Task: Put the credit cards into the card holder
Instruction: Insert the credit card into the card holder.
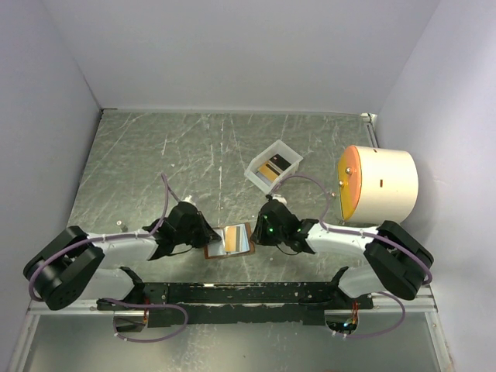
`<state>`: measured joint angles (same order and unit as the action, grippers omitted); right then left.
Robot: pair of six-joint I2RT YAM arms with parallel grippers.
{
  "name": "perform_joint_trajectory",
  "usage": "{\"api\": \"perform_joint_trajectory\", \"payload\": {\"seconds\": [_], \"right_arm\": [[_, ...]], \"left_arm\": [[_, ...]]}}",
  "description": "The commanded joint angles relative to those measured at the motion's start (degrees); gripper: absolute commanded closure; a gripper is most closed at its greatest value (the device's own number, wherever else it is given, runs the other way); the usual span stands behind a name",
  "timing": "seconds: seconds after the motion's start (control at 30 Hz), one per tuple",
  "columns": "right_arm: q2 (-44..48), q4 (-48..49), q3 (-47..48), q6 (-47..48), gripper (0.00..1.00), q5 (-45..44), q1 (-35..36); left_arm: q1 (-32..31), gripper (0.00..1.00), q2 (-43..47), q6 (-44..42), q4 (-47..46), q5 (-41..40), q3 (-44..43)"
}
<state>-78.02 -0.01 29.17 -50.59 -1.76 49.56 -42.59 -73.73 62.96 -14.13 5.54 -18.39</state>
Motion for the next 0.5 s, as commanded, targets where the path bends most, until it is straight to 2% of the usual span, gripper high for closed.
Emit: {"api": "perform_joint_trajectory", "payload": {"seconds": [0.0,0.07,0.47], "right_arm": [[0.3,-0.5,1.0,0.2,0.8,-1.1,0.9],[0.1,-0.3,0.8,0.0,0.8,-1.1,1.3],[-0.8,0.4,0.3,-1.3,0.8,-2.4,3.5]], "left_arm": [[-0.5,0.91,-2.1,-0.9,3.7,-0.3,-2.1],[-0.6,0.93,-3.2,-0.5,2.7,0.5,-1.7],[-2.9,0.93,-7.0,1.5,-3.3,2.9,-1.1]]}}
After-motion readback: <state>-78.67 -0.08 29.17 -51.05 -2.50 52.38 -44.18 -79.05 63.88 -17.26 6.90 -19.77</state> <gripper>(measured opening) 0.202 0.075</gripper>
